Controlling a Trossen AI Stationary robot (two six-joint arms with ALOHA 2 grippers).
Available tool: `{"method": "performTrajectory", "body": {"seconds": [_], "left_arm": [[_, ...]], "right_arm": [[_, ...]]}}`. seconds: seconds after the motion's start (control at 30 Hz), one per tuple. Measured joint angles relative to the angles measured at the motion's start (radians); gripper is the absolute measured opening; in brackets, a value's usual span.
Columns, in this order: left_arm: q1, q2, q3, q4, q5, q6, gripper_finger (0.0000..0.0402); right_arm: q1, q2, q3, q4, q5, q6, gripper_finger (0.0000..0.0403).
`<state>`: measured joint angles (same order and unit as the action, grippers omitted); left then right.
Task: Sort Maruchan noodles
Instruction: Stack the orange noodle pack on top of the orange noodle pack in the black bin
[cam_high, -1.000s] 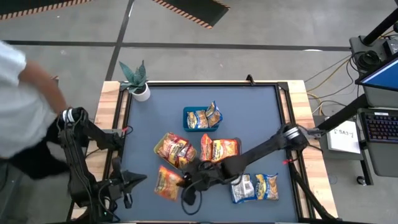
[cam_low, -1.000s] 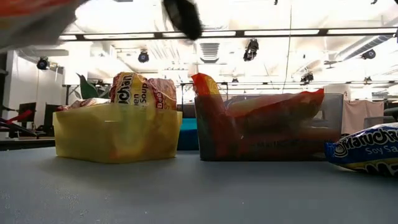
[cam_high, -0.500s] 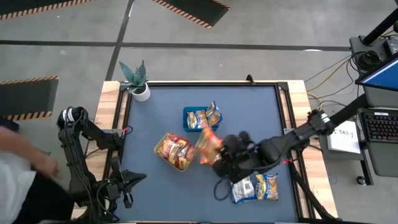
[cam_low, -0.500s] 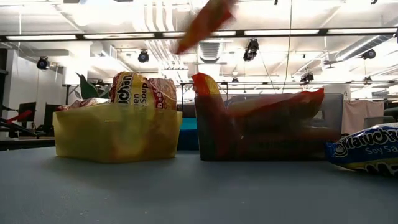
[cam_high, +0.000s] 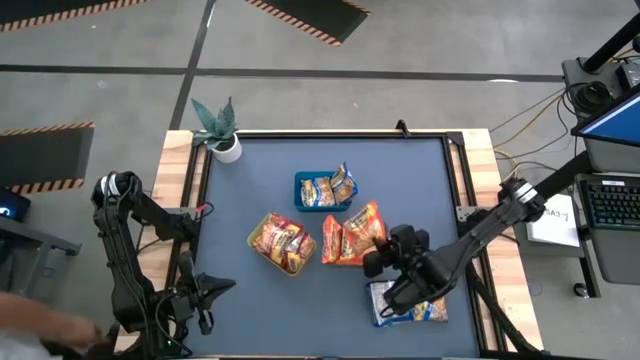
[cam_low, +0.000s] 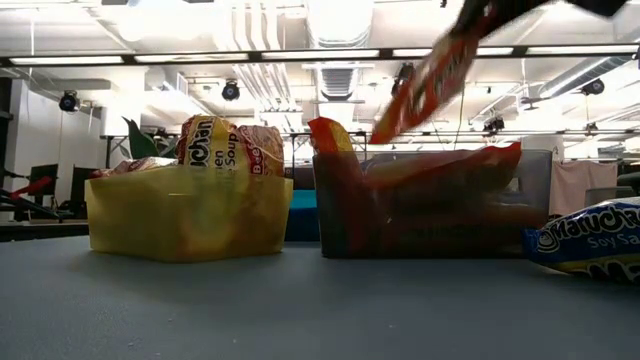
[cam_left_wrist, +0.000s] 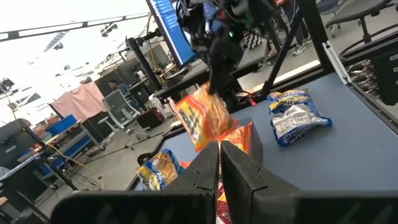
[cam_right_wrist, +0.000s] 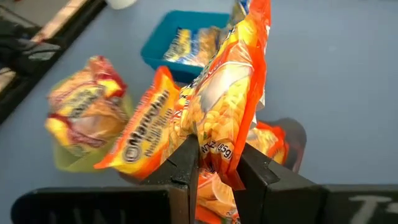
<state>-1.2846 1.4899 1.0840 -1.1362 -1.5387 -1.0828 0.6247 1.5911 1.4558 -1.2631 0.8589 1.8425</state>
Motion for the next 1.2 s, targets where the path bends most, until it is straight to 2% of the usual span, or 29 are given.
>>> {"method": "performTrajectory", "body": {"seconds": [0.3,0.6,0.8,1.13,1.2], "left_arm": [[0.003,0.0,0.0,-0.004,0.0,0.019,0.0],[0.005,0.0,0.0,0.0,0.003,0.017,0.0],[0.005,0.0,0.0,0.002,0.003,0.016,0.0],[0.006,0.0,0.0,0.009,0.003,0.007,0.0],[0.006,0.0,0.0,0.009,0.003,0.002,0.0]], "right_arm": [[-0.003,0.113,-0.038,0.067,0.006,0.113,0.0064],[-0.003,0.146,-0.023,0.105,-0.002,0.104,0.0122],[-0.003,0.134,0.01,0.091,-0.097,0.048,0.0143],[-0.024,0.107,0.078,0.055,-0.299,-0.096,0.0146],[-0.023,0.098,0.088,0.032,-0.314,-0.11,0.0146]]}}
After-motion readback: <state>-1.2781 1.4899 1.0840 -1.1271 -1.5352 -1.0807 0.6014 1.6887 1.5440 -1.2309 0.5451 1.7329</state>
